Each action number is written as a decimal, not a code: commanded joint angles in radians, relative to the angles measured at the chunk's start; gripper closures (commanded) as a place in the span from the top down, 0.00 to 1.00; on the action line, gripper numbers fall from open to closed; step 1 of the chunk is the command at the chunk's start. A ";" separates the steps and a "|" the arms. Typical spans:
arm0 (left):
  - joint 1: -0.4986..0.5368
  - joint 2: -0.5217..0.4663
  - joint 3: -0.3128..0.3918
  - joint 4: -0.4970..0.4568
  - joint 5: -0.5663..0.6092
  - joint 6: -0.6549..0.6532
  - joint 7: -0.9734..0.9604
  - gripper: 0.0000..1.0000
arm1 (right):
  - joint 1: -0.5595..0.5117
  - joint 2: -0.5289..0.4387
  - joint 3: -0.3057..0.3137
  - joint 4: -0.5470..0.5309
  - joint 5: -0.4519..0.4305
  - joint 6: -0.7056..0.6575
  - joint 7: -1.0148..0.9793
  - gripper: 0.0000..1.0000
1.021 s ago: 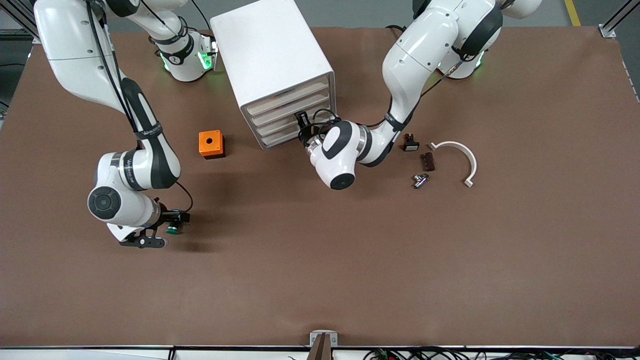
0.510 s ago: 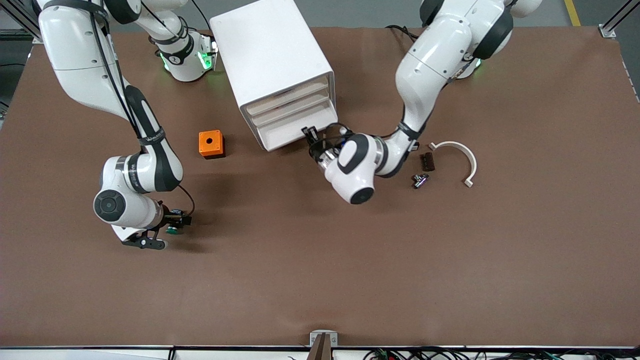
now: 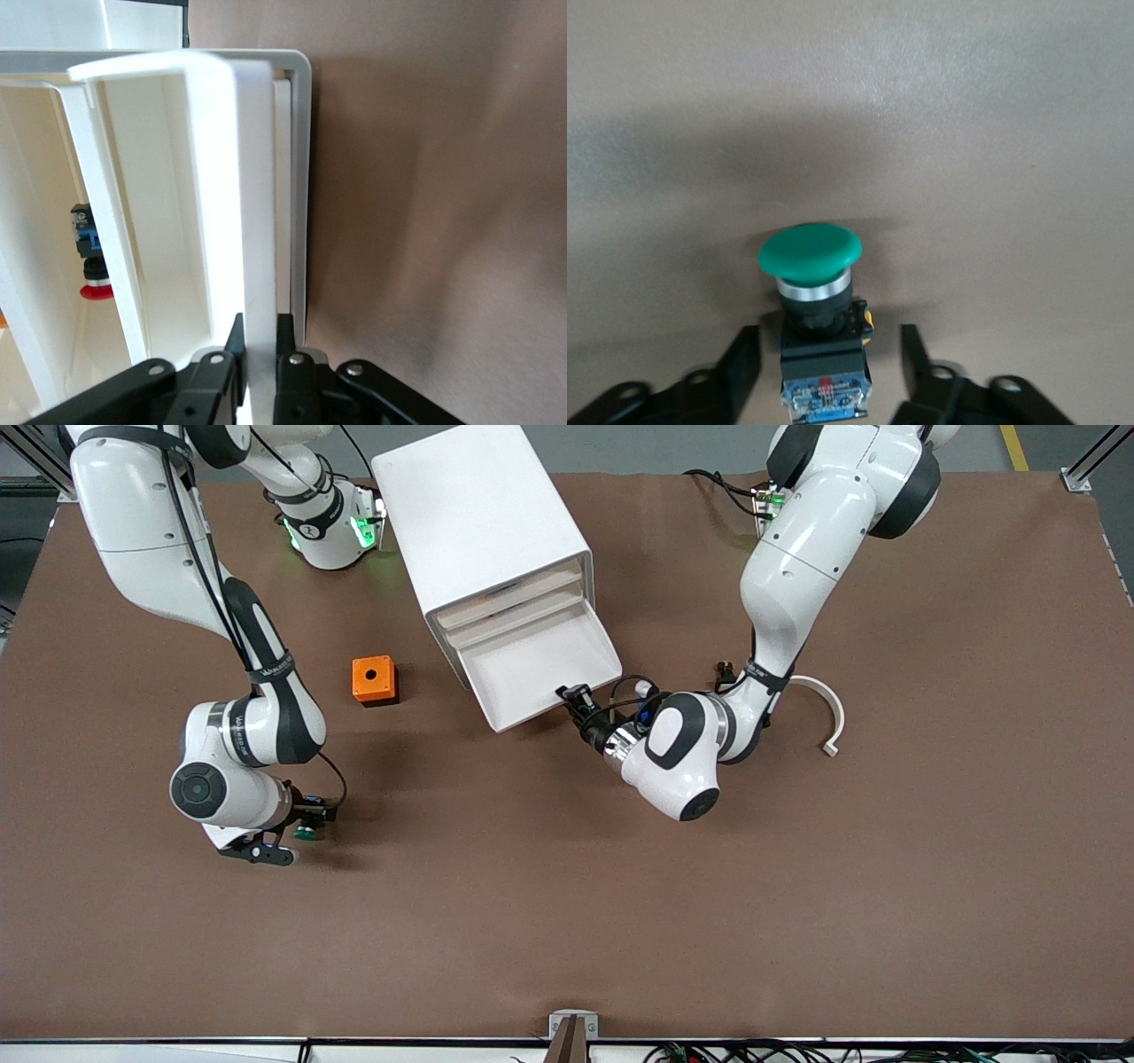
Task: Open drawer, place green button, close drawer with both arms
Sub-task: 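Carry the green button with the right gripper over the open drawer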
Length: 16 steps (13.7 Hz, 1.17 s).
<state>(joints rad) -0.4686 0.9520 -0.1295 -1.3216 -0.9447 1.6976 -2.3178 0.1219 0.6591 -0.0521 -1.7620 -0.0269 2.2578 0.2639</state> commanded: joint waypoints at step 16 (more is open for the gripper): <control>0.044 -0.099 0.223 0.114 -0.005 -0.009 0.538 1.00 | 0.200 -0.268 0.014 0.064 -0.010 -0.332 0.315 0.14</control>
<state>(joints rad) -0.4136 0.9051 0.0325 -1.1960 -0.9594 1.6988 -1.8500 0.2564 0.4324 -0.0333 -1.6774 -0.0264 1.9644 0.4441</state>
